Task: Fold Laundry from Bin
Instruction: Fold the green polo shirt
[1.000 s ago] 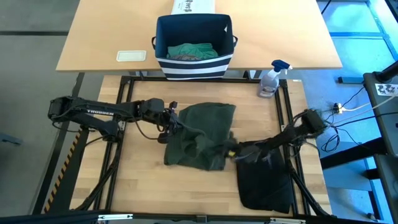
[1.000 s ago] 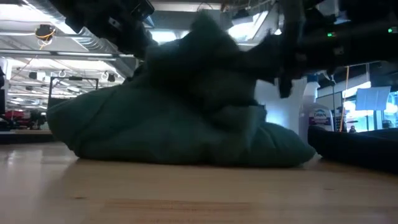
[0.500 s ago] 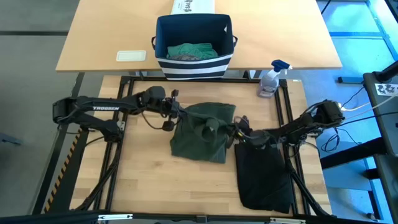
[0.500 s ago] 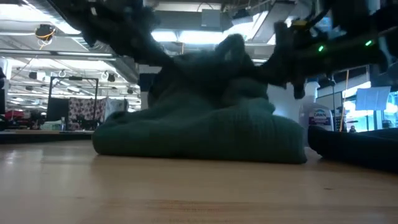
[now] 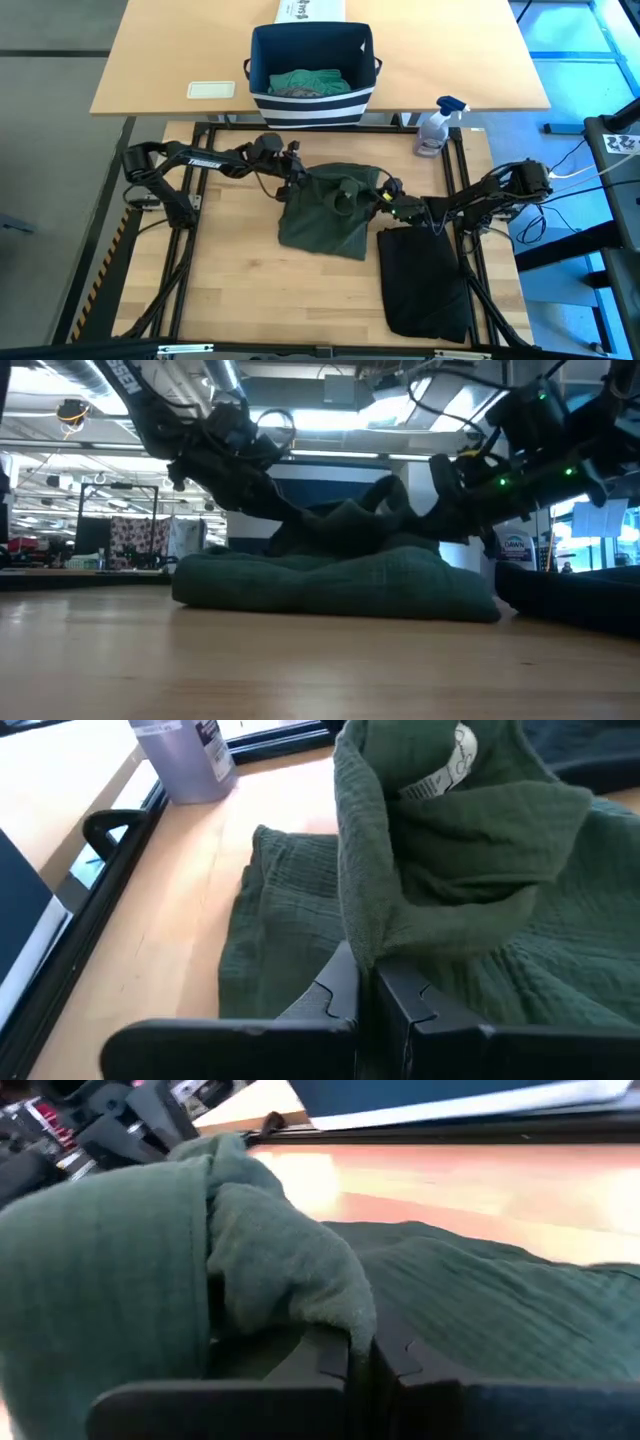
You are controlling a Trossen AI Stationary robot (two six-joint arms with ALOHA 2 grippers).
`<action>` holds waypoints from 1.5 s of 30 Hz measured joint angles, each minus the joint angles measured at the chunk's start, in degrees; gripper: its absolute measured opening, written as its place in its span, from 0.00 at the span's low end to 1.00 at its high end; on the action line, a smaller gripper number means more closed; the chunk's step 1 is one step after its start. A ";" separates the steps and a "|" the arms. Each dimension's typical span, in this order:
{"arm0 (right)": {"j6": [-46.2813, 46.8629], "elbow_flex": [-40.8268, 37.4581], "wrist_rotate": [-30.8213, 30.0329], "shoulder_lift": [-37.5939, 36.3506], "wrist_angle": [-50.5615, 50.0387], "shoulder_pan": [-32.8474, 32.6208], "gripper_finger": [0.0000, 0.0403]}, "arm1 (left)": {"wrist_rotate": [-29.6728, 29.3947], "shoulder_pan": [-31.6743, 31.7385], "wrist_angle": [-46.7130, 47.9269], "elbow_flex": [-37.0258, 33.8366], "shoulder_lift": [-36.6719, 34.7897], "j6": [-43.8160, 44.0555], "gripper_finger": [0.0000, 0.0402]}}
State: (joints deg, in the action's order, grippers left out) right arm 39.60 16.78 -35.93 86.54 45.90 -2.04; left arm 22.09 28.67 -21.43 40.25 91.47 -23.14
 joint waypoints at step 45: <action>-21.46 11.30 22.36 -7.84 -15.02 11.56 0.22 | -15.79 -17.66 11.68 5.66 -7.02 3.07 0.42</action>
State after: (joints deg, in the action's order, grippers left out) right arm 18.14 28.08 -13.57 78.70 30.88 9.51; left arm 6.30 11.01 -9.75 45.91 84.44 -20.07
